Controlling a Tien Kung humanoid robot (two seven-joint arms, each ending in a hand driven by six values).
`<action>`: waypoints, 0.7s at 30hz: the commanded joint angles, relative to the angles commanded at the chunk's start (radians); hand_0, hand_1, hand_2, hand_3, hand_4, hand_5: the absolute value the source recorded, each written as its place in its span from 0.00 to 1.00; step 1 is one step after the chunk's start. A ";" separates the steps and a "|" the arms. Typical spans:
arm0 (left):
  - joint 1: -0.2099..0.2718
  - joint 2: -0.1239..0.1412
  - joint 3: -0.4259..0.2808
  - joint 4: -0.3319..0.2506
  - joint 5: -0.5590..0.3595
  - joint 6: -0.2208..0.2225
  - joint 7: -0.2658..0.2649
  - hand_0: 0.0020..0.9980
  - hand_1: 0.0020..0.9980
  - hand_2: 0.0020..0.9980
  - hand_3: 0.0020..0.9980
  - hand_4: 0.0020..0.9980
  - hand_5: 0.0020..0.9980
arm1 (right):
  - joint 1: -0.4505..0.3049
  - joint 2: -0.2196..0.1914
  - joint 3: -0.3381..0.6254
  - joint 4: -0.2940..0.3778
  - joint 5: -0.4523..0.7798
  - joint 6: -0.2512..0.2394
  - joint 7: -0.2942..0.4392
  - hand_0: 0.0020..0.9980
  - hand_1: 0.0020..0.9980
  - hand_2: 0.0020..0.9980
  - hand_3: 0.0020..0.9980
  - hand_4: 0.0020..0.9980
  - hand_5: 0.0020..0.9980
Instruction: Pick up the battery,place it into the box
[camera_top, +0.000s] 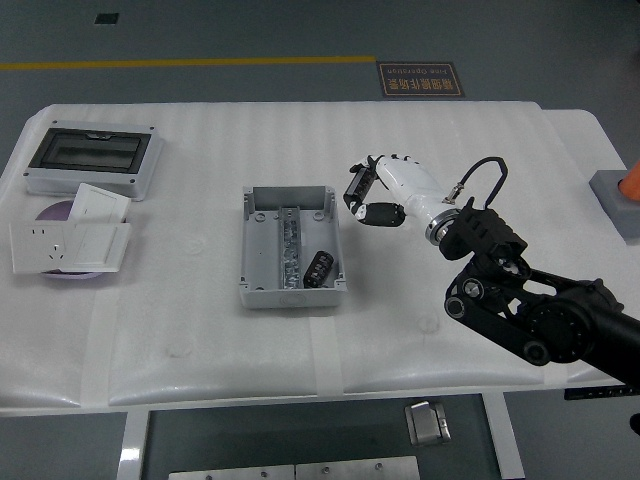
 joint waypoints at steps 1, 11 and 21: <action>0.001 0.000 0.000 0.000 0.000 0.000 0.000 0.54 0.60 0.49 0.57 0.56 0.02 | -0.008 0.004 0.000 0.024 0.005 -0.007 0.007 0.80 0.65 0.66 0.73 0.45 0.22; 0.001 0.003 -0.001 0.000 0.001 -0.004 0.004 0.54 0.60 0.49 0.57 0.56 0.02 | -0.037 0.063 -0.098 0.151 -0.136 -0.054 -0.043 0.81 0.66 0.67 0.74 0.45 0.20; 0.002 0.004 -0.002 0.000 0.001 -0.004 0.006 0.54 0.60 0.49 0.57 0.56 0.02 | -0.037 0.083 -0.149 0.031 -0.146 -0.054 -0.059 1.00 0.91 0.95 1.00 0.64 0.31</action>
